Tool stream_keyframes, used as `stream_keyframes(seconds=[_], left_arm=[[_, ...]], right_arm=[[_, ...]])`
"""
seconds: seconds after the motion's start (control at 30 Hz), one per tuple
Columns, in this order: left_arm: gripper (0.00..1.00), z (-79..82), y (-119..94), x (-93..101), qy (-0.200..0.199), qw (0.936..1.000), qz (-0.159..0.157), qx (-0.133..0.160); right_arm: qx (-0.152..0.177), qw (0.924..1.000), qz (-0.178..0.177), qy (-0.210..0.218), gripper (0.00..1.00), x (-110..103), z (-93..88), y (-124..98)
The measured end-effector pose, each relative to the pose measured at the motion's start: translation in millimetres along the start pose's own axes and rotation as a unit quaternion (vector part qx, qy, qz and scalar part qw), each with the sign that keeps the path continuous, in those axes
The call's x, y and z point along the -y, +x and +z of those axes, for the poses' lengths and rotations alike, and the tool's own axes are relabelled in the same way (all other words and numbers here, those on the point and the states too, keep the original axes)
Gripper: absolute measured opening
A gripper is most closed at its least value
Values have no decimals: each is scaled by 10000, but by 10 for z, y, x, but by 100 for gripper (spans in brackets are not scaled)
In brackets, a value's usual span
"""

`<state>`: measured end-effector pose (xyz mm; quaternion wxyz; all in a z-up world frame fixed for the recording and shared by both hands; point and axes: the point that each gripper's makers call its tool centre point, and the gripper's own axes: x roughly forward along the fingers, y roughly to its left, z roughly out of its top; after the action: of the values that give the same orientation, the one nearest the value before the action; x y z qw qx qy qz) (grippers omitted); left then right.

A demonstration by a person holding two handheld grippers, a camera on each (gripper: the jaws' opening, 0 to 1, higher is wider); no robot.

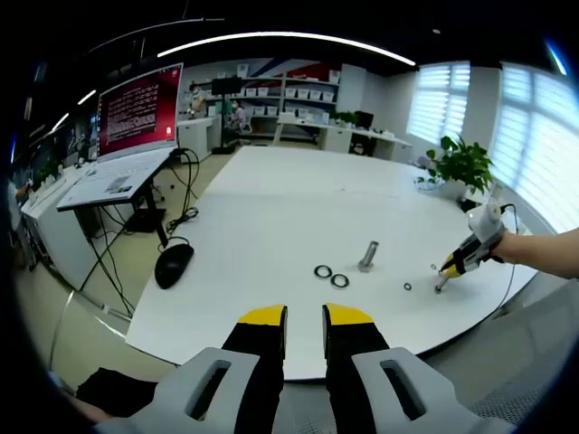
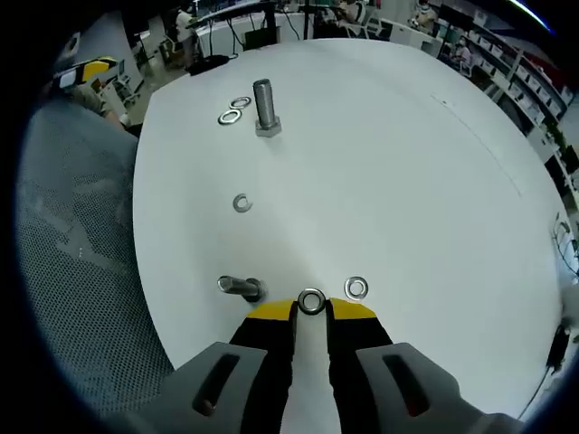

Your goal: Place the washer onto the threaded stud by aligning its center hole with the stud, sliding it down to the base, and recovering from edge contact or off-axis alignment until the washer reaches the visible bottom stop.

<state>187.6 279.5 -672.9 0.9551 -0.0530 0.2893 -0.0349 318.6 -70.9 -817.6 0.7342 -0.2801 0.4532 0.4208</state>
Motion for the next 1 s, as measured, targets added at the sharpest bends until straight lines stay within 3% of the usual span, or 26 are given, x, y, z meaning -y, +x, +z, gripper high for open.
stream_keyframes(seconds=[0.3, 0.53, 0.73, 1.0], left_arm=[[13, 6, -1, 2, 0, 10000, -17, 25], [13, 9, 1, 0, -7, 10000, -13, 34], [13, 7, 1, 5, 1, 10000, -19, 27], [13, 14, 0, 7, -15, 10000, -17, 49]], right_arm=[[411, 9990, 0, 147, 15, -129, 128, -309], [575, 9977, 312, 148, 15, -292, 286, -493], [492, 9980, 375, -111, 15, -380, 359, -533], [206, 9985, 312, -398, 15, -386, 317, -457]])
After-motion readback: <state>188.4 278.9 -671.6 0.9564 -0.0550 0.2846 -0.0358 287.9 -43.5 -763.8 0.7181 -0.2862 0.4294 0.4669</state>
